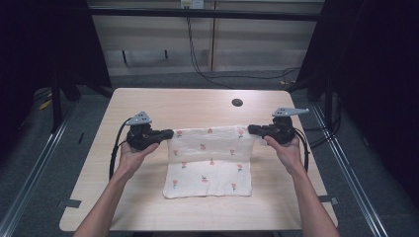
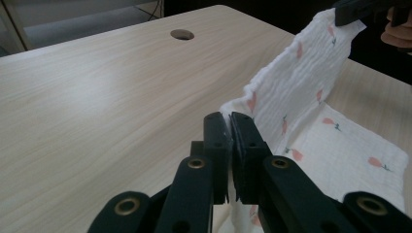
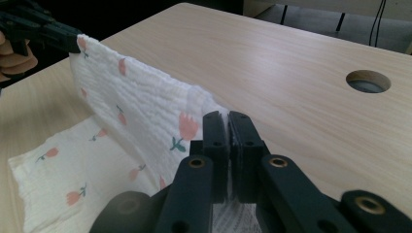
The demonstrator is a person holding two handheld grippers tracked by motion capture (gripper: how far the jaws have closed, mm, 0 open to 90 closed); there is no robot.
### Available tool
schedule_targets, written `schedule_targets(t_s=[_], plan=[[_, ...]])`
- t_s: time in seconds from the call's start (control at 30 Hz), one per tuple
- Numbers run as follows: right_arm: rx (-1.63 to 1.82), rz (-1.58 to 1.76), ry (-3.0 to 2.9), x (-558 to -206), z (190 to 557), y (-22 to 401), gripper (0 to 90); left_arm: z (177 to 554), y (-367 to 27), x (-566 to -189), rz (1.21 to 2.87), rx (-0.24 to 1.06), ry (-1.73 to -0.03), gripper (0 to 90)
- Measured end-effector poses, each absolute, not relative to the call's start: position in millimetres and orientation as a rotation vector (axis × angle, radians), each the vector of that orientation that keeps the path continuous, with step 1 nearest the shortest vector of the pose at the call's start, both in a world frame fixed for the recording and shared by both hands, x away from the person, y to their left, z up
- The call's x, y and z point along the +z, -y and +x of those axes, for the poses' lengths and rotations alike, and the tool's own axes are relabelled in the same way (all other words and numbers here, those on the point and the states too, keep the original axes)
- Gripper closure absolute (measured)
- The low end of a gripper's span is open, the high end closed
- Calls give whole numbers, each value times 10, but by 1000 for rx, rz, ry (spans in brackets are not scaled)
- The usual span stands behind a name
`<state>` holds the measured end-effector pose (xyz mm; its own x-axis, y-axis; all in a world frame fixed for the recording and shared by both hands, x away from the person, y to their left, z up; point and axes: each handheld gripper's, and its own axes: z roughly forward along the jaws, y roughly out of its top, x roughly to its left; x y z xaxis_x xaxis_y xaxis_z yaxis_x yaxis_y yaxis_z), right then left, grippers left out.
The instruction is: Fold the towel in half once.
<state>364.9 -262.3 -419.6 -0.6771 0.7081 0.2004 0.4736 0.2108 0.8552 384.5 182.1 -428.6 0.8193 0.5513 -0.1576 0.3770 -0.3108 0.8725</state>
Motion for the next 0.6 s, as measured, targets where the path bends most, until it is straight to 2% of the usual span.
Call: schedule_targets(t_s=[0.3,0.6], plan=[[1472,1128,-2259,-4228,3482,2653,869,3711,-1790,-4283,1911,184,-677,863],[1421,1125,-2300,-4297,3308,2648,869,3598,-1781,-4326,1975,192,-655,862]])
